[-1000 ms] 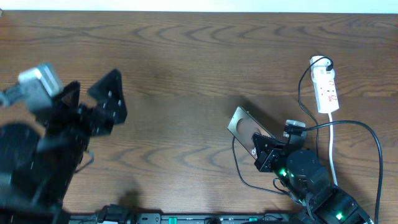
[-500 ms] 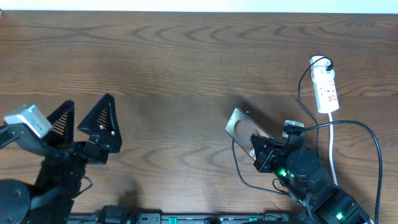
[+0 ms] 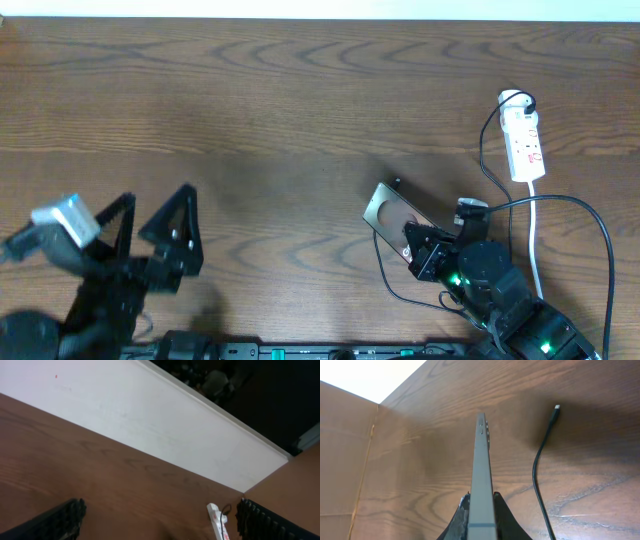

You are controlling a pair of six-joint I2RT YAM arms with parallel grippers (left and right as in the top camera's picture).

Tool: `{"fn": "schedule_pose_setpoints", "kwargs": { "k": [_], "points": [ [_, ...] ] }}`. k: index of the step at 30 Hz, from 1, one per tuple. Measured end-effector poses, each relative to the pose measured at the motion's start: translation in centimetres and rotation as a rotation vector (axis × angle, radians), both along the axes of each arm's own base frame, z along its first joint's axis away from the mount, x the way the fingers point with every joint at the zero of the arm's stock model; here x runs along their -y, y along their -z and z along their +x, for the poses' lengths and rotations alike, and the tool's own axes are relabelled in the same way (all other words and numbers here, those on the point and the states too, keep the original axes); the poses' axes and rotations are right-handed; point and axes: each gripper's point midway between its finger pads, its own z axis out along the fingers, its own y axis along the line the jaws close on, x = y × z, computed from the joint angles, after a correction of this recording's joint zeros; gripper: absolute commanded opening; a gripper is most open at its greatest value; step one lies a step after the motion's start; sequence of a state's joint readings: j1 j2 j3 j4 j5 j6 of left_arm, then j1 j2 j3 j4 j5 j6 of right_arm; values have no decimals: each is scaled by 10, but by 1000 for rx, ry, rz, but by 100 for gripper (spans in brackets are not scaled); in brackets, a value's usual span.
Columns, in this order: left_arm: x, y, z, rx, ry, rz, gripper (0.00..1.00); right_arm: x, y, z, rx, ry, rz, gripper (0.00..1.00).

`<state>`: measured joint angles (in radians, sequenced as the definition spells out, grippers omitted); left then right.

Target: Plug charger to phone and switch on socket

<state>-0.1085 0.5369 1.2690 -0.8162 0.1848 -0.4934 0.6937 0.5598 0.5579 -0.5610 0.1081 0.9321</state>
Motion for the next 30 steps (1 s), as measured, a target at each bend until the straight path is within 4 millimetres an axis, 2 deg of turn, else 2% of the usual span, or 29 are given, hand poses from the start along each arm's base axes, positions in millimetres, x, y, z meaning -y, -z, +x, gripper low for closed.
{"fn": "schedule_pose_setpoints", "kwargs": {
  "k": [7, 11, 15, 21, 28, 30],
  "points": [
    [-7, 9, -57, 45, -3, -4, 98, 6, -1, 5, 17, 41, -14, 1],
    [-14, 32, -87, 15, -27, 3, 98, 8, -5, 8, 45, 51, -27, 1],
    [-20, 59, -106, -55, -46, 14, 98, 8, -7, 9, 56, 47, -34, 1],
    [-24, 83, -108, -152, -73, 14, 98, 5, -16, 11, 47, 74, 39, 1],
    [-27, 113, -94, -264, -124, -50, 98, 4, -19, 11, -29, 159, 184, 1],
    [-29, 128, -88, -317, -155, -82, 98, 4, -19, 11, -54, 191, 231, 1]
  ]
}}
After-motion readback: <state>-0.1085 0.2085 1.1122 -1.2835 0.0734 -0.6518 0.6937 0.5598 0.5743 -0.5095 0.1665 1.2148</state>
